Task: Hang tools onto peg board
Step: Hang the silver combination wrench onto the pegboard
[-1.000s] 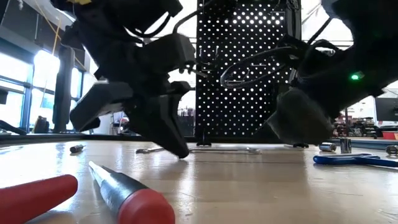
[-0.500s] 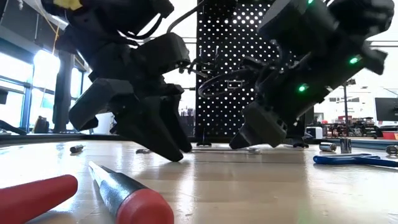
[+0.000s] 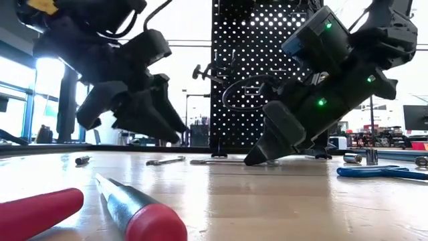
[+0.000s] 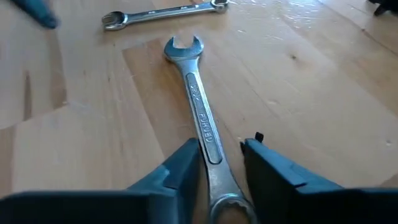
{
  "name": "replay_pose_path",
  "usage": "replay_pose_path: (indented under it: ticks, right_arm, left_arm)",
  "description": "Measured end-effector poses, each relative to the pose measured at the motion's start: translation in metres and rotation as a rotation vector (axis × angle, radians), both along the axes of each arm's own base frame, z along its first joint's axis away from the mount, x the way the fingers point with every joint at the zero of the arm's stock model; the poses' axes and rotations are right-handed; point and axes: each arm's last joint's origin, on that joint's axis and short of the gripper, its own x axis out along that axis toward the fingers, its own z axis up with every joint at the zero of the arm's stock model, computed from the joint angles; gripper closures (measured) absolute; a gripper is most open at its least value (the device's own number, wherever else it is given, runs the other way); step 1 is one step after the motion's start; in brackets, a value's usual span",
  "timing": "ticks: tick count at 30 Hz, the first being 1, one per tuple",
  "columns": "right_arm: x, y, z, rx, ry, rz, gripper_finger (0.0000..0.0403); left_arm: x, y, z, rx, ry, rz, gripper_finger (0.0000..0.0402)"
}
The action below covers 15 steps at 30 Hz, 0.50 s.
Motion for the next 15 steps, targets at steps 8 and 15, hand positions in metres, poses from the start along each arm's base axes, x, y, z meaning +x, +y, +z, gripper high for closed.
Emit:
replay_pose_path:
  ticks: [8, 15]
  right_arm:
    - [-0.001, 0.026, 0.003, 0.102, -0.036, 0.17, 0.0374]
    - [0.006, 0.041, 0.011, 0.065, -0.035, 0.213, 0.0376]
  left_arm:
    - [0.01, 0.027, -0.006, -0.082, -0.038, -0.05, 0.021]
    - [0.025, 0.037, -0.018, -0.251, -0.03, -0.209, 0.021]
